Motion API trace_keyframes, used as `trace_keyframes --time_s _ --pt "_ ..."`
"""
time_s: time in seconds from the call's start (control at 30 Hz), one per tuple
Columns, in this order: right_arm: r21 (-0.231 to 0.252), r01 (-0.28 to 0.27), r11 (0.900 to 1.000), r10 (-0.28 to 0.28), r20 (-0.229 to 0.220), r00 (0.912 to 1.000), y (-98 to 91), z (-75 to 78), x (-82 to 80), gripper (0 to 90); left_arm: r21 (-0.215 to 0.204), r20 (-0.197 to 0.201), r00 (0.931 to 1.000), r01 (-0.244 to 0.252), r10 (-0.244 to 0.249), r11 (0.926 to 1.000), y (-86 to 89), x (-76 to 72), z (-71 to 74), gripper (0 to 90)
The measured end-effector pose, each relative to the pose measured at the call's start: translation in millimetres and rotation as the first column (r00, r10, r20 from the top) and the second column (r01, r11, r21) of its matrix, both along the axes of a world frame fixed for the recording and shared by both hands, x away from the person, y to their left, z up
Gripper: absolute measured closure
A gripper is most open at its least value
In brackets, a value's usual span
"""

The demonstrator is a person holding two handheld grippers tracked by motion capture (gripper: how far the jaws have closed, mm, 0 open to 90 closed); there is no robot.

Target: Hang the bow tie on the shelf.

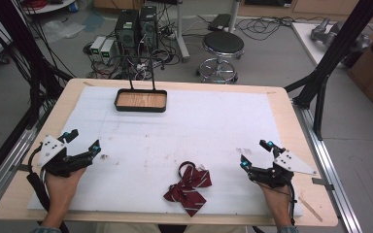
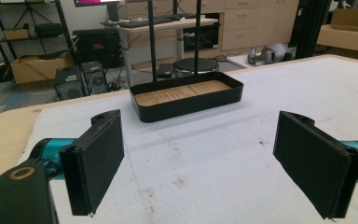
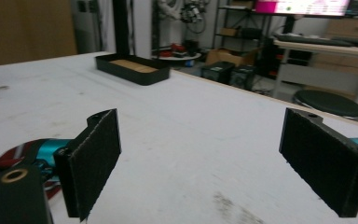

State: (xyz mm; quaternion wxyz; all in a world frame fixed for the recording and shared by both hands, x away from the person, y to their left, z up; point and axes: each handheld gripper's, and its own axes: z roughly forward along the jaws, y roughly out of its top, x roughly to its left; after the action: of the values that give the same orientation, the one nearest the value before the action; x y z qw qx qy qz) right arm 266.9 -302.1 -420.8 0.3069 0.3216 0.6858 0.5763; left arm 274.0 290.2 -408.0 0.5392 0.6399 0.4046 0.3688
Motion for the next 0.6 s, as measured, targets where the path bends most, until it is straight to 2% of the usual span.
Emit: trace_keyframes --time_s 0.07,0.1,0.13,0.17,0.2,0.23,0.27,0.3,0.33,0.37,0.43,0.47,0.5,0.53,0.57,0.6 --pt "-0.013 -0.058 0.9982 0.058 0.001 0.9983 6.9 2.6 1.3 14.7 0.0 0.001 1.0 0.001 -0.001 1.0 0.0 0.3 -0.3 16.3" --pt "-0.013 -0.058 0.9982 0.058 0.001 0.9983 6.9 2.6 1.3 14.7 0.0 0.001 1.0 0.001 -0.001 1.0 0.0 0.3 -0.3 16.3" --pt "-0.025 -0.08 0.9965 0.08 -0.006 0.9968 11.3 4.0 1.9 14.7 0.0 0.0 1.0 0.001 -0.001 1.0 0.1 0.5 -0.4 16.3" --pt "-0.04 -0.103 0.9939 0.103 -0.007 0.9947 15.2 5.7 3.2 14.7 -0.001 0.0 1.0 0.001 -0.001 1.0 0.1 0.5 -0.6 16.3" --pt "-0.049 -0.156 0.9865 0.156 -0.017 0.9877 23.2 9.2 5.5 14.9 -0.002 -0.001 1.0 0.001 -0.001 1.0 0.1 0.6 -0.6 16.3" --pt "-0.049 -0.156 0.9865 0.156 -0.017 0.9877 23.2 9.2 5.5 14.9 -0.002 -0.002 1.0 0.001 -0.001 1.0 0.1 0.6 -0.5 16.3" --pt "-0.049 -0.188 0.981 0.187 -0.018 0.9822 27.0 10.9 7.1 15.4 -0.003 -0.002 1.0 0.001 -0.001 1.0 0.1 0.6 -0.5 16.3" --pt "-0.047 -0.239 0.9699 0.238 -0.026 0.971 34.6 13.9 9.7 15.5 -0.003 0.0 1.0 0.002 -0.002 1.0 0.1 0.6 -0.5 16.3" --pt "-0.043 -0.265 0.9634 0.263 -0.034 0.9641 38.2 15.2 10.8 15.8 -0.003 0.0 1.0 0.001 -0.001 1.0 0.1 0.6 -0.4 16.3" --pt "-0.043 -0.265 0.9634 0.263 -0.034 0.9641 38.2 15.2 10.8 15.8 -0.003 0.001 1.0 0.002 -0.002 1.0 0.2 0.6 -0.4 16.3" --pt "-0.043 -0.303 0.9522 0.301 -0.041 0.9528 45.2 16.1 12.9 16.1 -0.005 -0.001 1.0 0.002 -0.002 1.0 0.3 0.7 -0.5 16.3" --pt "-0.047 -0.343 0.9383 0.34 -0.055 0.9387 51.5 15.9 15.3 16.8 -0.005 -0.001 1.0 0.002 -0.002 1.0 0.5 0.8 -0.5 16.3" --pt "-0.047 -0.343 0.9383 0.34 -0.055 0.9387 51.5 15.9 15.3 16.8 -0.004 -0.001 1.0 0.003 -0.003 1.0 0.7 0.9 -0.5 16.3" --pt "-0.05 -0.38 0.9238 0.376 -0.064 0.9242 57.6 14.8 17.0 19.7 -0.004 -0.001 1.0 0.002 -0.002 1.0 0.9 1.2 -0.6 16.3" --pt "-0.046 -0.399 0.9157 0.395 -0.075 0.9155 60.7 13.9 17.5 19.7 -0.005 -0.002 1.0 0.001 -0.001 1.0 0.9 1.2 -0.5 16.3" --pt "-0.049 -0.409 0.911 0.405 -0.078 0.9109 63.3 13.3 18.1 19.8 -0.005 -0.002 1.0 0.001 -0.001 1.0 0.9 1.2 -0.5 16.3"
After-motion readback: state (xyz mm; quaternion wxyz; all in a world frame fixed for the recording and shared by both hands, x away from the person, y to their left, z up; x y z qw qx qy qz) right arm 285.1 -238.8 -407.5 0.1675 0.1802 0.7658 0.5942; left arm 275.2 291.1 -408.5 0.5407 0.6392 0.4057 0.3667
